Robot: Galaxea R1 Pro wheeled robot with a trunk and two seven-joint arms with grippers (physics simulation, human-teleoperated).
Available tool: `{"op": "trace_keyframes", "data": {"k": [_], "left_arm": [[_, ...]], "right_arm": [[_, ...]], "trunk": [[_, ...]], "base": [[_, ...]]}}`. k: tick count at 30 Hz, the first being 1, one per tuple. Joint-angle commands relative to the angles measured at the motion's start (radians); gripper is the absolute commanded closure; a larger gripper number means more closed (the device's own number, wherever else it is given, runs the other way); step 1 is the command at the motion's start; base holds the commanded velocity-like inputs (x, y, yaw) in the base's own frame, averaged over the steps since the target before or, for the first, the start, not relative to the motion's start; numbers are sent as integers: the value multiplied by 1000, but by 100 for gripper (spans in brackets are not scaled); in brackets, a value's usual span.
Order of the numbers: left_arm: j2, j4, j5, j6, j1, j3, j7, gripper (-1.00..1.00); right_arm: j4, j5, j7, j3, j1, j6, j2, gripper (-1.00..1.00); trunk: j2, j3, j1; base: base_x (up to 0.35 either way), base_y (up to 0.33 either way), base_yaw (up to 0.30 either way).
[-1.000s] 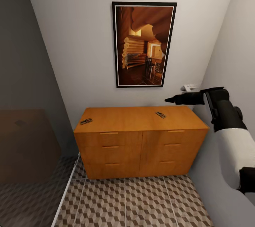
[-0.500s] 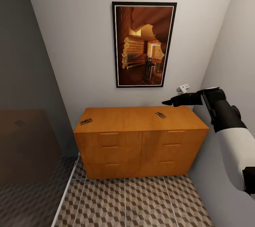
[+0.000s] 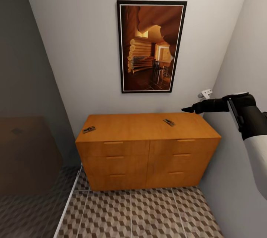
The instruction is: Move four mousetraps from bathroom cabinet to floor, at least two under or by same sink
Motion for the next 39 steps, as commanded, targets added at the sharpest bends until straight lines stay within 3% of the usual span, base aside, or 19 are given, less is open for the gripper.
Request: {"op": "trace_keyframes", "data": {"k": [1, 19, 26, 30, 34, 39], "left_arm": [[0, 4, 8, -6, -2, -8, -2, -100], [0, 4, 8, -6, -2, -8, -2, -100], [3, 6, 7, -7, 1, -9, -4, -100], [27, 7, 6, -7, 50, -10, -5, -100], [77, 7, 5, -10, 135, -10, -7, -100], [98, 7, 5, -12, 178, -10, -6, -100]], "right_arm": [[4, 9, 8, 1, -1, -5, -1, -100], [78, 9, 6, 2, -1, -44, 3, -100], [173, 9, -13, 2, -1, -141, 7, -100], [186, 9, -26, 2, -1, -151, 8, -100], [191, 9, -30, 2, -1, -154, 13, -100], [194, 9, -31, 2, -1, -154, 20, -100]], "trunk": [[-2, -2, 1], [-2, -2, 1], [-2, -2, 1], [-2, -2, 1], [-2, -2, 1], [-2, -2, 1]], "base": [[108, 0, 0], [157, -87, 0], [3, -2, 0], [0, 0, 0], [0, 0, 0], [0, 0, 0]]}}
